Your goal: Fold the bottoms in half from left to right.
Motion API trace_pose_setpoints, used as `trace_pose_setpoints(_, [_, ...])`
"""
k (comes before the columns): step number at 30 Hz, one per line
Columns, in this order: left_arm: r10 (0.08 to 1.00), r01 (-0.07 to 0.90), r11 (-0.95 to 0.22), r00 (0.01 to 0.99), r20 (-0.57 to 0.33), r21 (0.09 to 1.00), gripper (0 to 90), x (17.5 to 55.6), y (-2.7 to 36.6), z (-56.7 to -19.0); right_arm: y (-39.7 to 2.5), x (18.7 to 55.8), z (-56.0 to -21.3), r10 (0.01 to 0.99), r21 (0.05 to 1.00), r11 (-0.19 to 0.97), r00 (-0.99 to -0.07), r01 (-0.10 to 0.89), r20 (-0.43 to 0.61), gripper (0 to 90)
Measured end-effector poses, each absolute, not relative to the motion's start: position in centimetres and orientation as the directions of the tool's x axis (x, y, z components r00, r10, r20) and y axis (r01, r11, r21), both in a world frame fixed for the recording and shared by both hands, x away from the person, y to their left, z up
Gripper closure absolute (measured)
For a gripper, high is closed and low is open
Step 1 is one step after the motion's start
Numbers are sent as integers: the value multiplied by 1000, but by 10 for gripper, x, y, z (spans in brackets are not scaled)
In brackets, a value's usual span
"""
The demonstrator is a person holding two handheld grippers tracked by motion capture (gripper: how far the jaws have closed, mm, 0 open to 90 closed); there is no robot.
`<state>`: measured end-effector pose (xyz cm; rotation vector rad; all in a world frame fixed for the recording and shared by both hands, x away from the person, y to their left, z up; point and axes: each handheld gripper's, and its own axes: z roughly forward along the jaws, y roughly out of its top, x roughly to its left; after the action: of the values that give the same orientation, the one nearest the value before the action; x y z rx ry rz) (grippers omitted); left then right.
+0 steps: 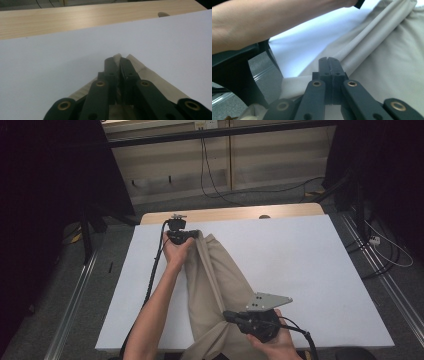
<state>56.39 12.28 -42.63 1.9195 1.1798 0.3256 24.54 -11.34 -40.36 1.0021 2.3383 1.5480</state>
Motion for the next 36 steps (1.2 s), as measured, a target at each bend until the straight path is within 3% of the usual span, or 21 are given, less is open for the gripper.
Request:
trace_pose_setpoints(15, [817,603,-281,559,-145,746,837,571,76,-439,-149,246,-426,684,824,247,-694,510,225,900])
trace_pose_setpoints(20, [815,602,-276,560,-149,749,793,574,64,-441,-161,246,-434,703,805,264,-677,531,216,900])
trace_pose_setpoints(26, [792,573,-290,593,-144,767,633,571,50,-445,-171,246,-442,725,787,248,-647,565,236,900])
trace_pose_setpoints(27, [786,568,-295,602,-143,769,591,571,50,-444,-172,247,-443,726,783,253,-646,569,235,900])
trace_pose_setpoints(28, [786,565,-289,601,-146,773,489,570,50,-443,-174,248,-445,739,775,244,-630,583,241,900])
trace_pose_setpoints(29, [787,568,-281,598,-153,774,489,569,51,-442,-174,248,-445,739,775,244,-630,583,241,900])
trace_pose_setpoints(32, [791,566,-274,593,-152,777,352,565,55,-434,-178,249,-447,752,764,255,-618,593,229,900])
trace_pose_setpoints(36, [789,542,-285,601,-129,791,302,554,67,-422,-183,249,-448,768,755,258,-602,603,219,900])
